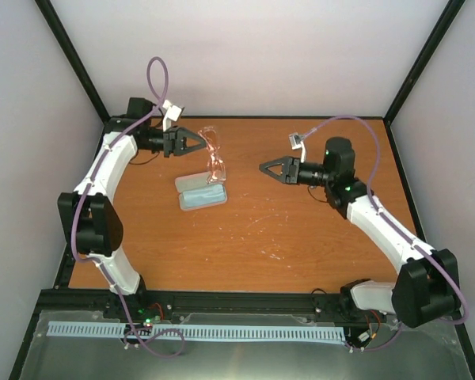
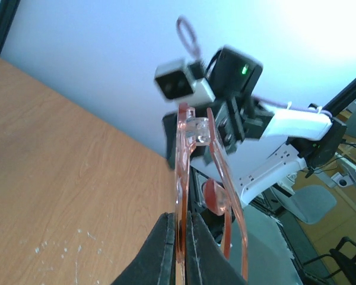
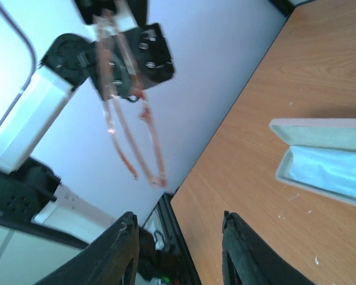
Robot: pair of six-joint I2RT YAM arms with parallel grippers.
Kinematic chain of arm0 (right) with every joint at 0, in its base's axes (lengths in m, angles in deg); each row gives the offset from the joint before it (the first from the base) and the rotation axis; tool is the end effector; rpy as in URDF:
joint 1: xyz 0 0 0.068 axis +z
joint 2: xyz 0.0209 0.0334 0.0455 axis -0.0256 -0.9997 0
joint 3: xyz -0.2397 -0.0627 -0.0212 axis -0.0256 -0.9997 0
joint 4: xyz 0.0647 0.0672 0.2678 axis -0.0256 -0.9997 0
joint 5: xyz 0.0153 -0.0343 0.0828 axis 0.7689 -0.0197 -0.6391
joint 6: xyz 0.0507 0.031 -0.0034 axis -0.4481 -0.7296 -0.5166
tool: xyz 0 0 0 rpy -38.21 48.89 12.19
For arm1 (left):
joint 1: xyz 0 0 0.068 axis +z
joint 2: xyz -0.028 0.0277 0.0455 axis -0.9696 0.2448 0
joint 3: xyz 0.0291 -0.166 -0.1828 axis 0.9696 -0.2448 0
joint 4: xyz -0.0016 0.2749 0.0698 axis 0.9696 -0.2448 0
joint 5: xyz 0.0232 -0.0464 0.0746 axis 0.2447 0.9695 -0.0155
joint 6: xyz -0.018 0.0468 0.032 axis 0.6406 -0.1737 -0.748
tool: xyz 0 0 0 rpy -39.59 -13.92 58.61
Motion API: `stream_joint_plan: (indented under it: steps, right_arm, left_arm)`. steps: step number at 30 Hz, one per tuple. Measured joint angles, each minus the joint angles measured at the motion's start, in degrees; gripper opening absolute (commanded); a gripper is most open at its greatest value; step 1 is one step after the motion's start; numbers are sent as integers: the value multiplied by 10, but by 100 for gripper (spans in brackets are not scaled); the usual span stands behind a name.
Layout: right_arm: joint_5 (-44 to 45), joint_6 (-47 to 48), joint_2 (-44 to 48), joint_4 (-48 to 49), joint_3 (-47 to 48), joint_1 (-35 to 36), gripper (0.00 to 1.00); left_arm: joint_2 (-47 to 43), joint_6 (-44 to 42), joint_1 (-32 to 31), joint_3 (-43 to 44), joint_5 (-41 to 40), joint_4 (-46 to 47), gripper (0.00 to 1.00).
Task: Organize the sunglasses
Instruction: Fold the sunglasses.
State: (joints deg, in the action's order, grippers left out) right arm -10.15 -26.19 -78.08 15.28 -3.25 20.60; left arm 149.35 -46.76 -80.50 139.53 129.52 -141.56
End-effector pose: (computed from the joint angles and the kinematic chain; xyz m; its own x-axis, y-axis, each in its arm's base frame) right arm 0.2881 0.1391 0.2937 -0.7995 0.0803 -0.5953 -0.5648 0.2371 0.7905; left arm 0.3637 -0.0733 0.3057 -0.6139 0.0650 -0.7867 0.7867 -0.0315 -0.6165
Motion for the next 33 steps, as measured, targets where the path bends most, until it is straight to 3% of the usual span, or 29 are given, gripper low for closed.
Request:
stream_joint_plan:
  steps: [3,9,14,16,18,33]
  right_arm:
    - [43,-82,-2,111,-60,17,42]
    - [80,-158,-66,263,-49,83,45]
    - [96,-220,-113,396,-51,88,61]
    - [96,-223,-126,412,-47,89,75]
    - [93,-219,-137,406,-35,92,81]
    - [32,-203,-195,396,45,145,82]
  left_arm:
    - [24,0,-1,66,2,-12,1]
    - [56,-18,-2,136,4,-44,1]
    - [56,-22,-2,136,4,-59,1]
    - [54,-21,-2,136,4,-59,1]
    - [50,-20,-2,135,4,-57,1]
    - [26,-8,-3,117,4,-42,1]
